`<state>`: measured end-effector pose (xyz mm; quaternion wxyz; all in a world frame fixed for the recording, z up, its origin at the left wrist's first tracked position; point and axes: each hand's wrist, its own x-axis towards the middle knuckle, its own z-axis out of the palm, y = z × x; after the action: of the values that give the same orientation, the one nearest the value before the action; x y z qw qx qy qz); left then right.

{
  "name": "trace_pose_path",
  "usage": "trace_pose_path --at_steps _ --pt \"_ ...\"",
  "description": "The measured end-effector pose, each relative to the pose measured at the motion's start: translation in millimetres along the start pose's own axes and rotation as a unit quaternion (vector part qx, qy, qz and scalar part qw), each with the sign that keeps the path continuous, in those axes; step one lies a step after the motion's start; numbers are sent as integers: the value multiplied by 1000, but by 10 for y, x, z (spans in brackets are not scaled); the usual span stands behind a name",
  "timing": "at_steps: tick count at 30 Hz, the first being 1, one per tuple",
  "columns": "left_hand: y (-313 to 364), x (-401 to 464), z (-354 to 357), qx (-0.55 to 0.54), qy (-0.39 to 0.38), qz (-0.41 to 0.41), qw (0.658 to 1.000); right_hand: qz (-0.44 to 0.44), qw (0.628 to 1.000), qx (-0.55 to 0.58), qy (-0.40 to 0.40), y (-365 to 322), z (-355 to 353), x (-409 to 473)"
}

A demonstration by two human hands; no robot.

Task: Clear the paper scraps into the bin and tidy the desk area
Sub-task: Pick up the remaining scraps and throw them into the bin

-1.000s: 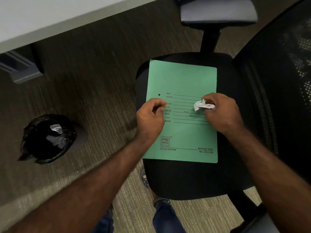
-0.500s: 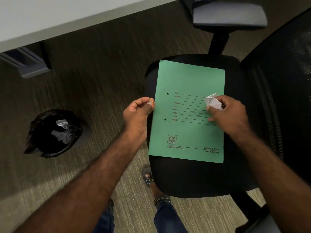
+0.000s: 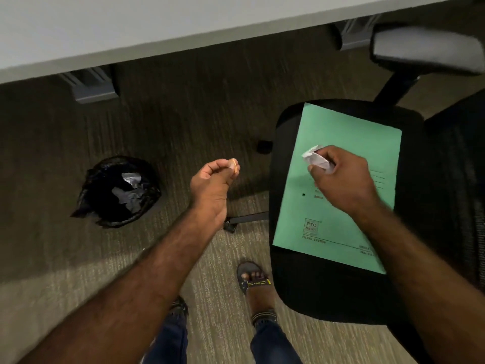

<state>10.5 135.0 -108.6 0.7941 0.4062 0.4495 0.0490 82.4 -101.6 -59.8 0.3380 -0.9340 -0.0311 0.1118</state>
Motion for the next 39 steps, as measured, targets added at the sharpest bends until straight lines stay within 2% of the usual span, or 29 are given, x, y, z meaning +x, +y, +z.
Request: trace_pose_path --at_steps 3,7,15,19,23,27,32,35,39 --pt "167 121 -253 10 8 23 1000 -52 998 -23 -21 -348 286 53" --pt "367 272 -610 6 25 42 999 -78 995 -4 -68 -811 707 56" --pt "712 543 -1385 -33 76 50 995 -83 979 79 -171 -1840 1815 -135" --pt "855 732 -1891 17 131 65 989 -89 974 57 -203 -2253 2383 -211" --pt "1010 999 -2457 114 203 122 965 -103 967 7 -234 -2574 2955 -241" --pt "1133 1240 -2963 193 234 126 945 -71 966 -7 -250 -2847 3502 -285" --pt "1244 1487 -3336 278 223 104 928 -50 959 -21 -279 -3048 4028 -269" --pt "1330 1556 -3462 346 179 110 914 -44 950 -42 -307 -3091 4216 -225" --pt "1395 1590 -3569 380 121 119 909 -37 943 -59 -325 -3085 4350 -176"
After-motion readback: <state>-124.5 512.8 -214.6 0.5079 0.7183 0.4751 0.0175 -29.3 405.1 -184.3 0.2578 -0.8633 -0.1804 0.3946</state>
